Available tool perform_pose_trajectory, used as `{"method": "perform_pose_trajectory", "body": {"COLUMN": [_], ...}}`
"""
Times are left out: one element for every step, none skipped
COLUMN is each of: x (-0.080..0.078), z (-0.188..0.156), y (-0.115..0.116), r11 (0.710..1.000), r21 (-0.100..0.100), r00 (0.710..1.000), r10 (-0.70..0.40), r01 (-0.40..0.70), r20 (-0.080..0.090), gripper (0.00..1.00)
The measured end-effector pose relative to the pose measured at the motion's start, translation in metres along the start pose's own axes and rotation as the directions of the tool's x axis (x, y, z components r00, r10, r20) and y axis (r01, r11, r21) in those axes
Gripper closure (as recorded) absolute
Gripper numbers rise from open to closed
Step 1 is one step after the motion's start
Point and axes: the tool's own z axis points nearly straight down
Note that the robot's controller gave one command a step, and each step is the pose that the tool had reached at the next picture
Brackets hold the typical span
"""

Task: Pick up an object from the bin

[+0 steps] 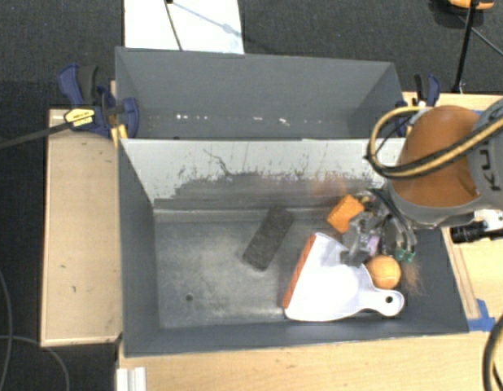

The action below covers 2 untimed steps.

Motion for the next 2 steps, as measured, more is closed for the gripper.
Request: {"method": "perform_pose_trajectory", "body": {"x": [0.015, 0.013], "z": [-0.010, -0.048], "y": [0.001, -0.005], "r11": [1.000, 1.000], "r21": [0.000, 0.001], "r00": [1.000, 1.000], "r10": [-0.006, -0.003], "r01": [0.006, 0.003], "r20": [0.013, -0.003], "gripper": [1.00, 1.00]}}
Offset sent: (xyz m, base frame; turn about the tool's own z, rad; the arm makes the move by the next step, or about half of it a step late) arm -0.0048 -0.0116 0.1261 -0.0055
